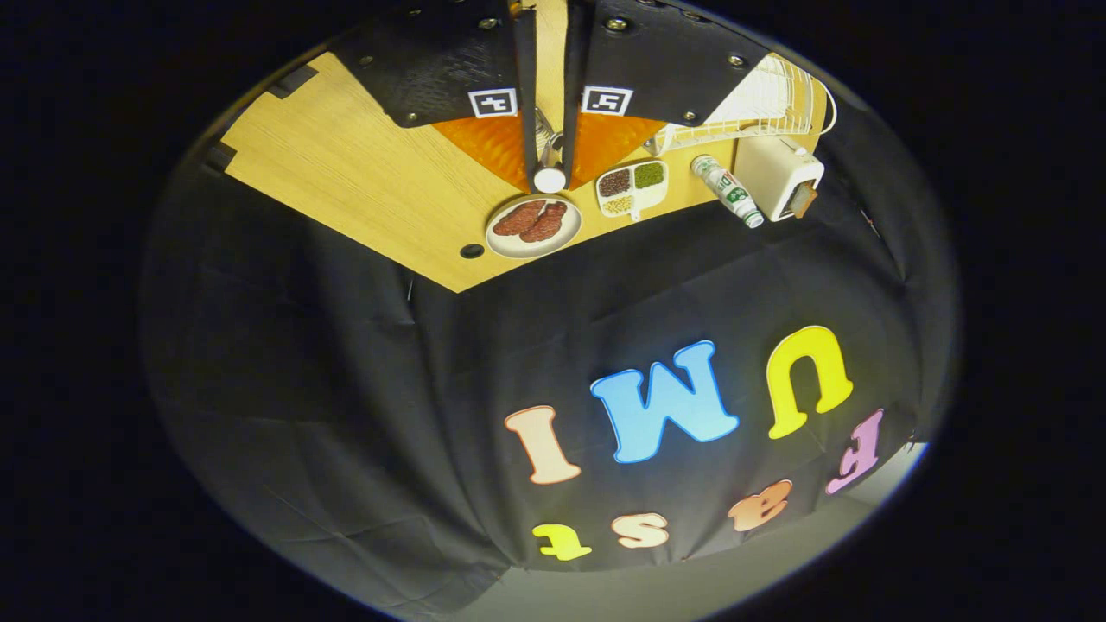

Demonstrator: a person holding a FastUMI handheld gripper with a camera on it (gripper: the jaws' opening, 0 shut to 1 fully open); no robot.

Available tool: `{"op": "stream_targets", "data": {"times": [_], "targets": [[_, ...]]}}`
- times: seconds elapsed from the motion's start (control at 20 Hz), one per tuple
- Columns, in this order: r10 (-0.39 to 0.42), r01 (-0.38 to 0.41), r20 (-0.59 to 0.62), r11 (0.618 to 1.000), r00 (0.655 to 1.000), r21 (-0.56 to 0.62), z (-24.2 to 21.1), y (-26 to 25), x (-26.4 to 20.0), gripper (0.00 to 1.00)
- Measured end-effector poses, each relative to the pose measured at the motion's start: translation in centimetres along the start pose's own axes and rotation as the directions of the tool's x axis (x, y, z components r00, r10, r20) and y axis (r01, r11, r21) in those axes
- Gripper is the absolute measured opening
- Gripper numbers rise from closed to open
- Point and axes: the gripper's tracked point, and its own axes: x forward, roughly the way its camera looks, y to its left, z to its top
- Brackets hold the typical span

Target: Take the plate from the dish rack, then take the spoon from the basket and place it into the plate.

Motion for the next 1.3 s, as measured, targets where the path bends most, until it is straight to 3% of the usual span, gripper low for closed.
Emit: {"op": "stream_targets", "data": {"times": [0.4, 0.8, 1.3], "targets": [[0.174, -0.176, -0.035, 0.981, 0.984, -0.082, -1.3, 7.5, -4.9, 0.13], [0.343, -0.361, -0.151, 0.925, 0.927, -0.117, -7.3, 13.6, -10.0, 0.13], [0.414, -0.482, -0.332, 0.863, 0.847, -0.155, -15.7, 15.3, -13.2, 0.13]]}}
